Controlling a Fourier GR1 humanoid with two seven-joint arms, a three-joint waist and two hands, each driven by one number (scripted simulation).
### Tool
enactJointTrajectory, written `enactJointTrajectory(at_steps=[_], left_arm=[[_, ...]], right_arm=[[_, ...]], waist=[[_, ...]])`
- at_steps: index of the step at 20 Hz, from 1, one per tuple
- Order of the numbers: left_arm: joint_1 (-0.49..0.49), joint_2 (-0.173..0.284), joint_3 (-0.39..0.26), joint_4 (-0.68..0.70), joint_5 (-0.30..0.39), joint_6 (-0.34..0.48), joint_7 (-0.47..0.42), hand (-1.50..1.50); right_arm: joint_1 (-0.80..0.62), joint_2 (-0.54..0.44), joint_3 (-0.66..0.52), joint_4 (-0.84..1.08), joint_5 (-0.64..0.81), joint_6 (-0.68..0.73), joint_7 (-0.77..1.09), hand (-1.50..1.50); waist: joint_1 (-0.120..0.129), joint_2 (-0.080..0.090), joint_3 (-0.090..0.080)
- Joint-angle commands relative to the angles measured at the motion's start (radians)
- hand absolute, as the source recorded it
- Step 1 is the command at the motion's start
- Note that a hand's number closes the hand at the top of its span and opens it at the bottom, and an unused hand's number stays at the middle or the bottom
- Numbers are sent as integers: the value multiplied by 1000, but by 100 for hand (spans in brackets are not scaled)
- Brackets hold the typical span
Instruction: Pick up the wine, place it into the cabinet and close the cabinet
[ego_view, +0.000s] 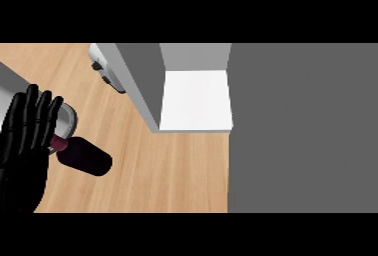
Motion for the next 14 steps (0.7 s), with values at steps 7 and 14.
enactJointTrajectory(at_steps=[7,14], left_arm=[[-15,191,-53,123,501,-505,11,-150],[-11,481,155,233,990,-743,115,-150]], right_arm=[[52,42,96,-45,-91,57,40,-150],[158,31,161,-256,-120,50,193,-150]], waist=[[-18,39,-16],[-7,22,-13]])
